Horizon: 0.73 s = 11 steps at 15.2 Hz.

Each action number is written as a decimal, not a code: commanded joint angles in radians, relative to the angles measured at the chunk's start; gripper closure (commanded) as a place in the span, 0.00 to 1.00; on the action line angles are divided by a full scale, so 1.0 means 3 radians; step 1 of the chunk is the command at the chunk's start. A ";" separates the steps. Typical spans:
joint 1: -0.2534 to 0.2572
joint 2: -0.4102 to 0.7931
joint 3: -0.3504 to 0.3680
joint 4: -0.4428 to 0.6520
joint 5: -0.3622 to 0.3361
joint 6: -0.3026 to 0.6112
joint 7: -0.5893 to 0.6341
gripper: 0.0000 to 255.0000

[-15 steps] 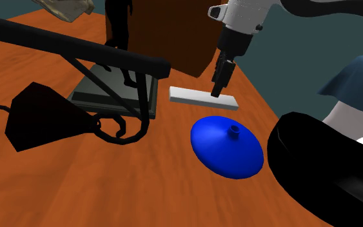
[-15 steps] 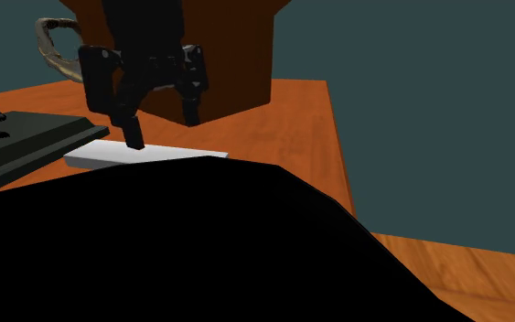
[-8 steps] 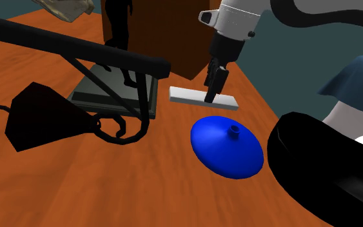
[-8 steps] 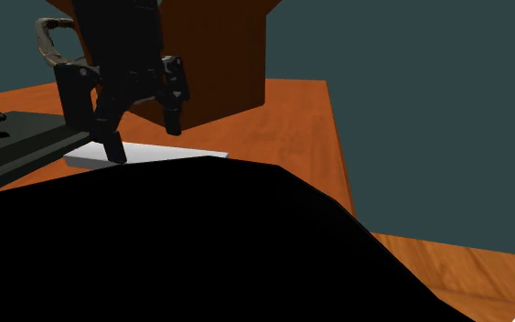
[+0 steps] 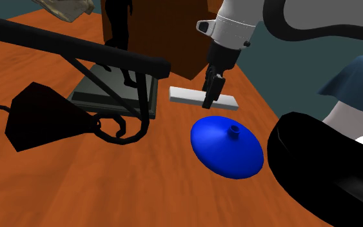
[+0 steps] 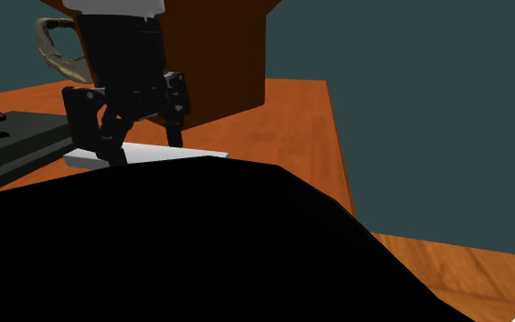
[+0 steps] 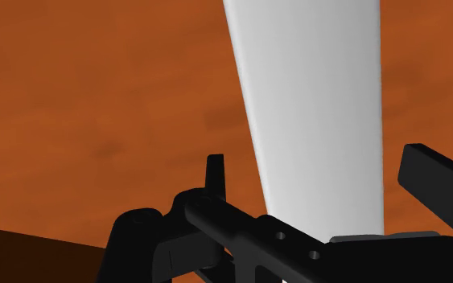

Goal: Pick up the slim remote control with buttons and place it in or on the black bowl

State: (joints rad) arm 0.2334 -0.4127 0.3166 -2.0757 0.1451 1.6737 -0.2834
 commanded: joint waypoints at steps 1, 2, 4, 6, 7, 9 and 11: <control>0.0000 -0.0001 0.0000 -0.0002 0.0000 0.0001 0.0000 0.00; 0.0000 0.0000 0.0000 -0.0001 0.0000 0.0001 0.0000 0.00; 0.0000 0.0000 0.0000 -0.0001 0.0000 0.0001 0.0000 1.00; 0.0000 0.0001 0.0000 0.0001 0.0000 0.0001 0.0000 1.00; 0.0000 0.0001 0.0000 0.0000 0.0000 0.0001 0.0000 1.00; 0.0000 0.0000 0.0000 0.0000 0.0000 0.0000 -0.0001 1.00; 0.0000 0.0000 0.0000 0.0000 0.0000 -0.0001 0.0000 1.00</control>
State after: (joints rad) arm 0.2337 -0.4130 0.3171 -2.0749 0.1455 1.6735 -0.2834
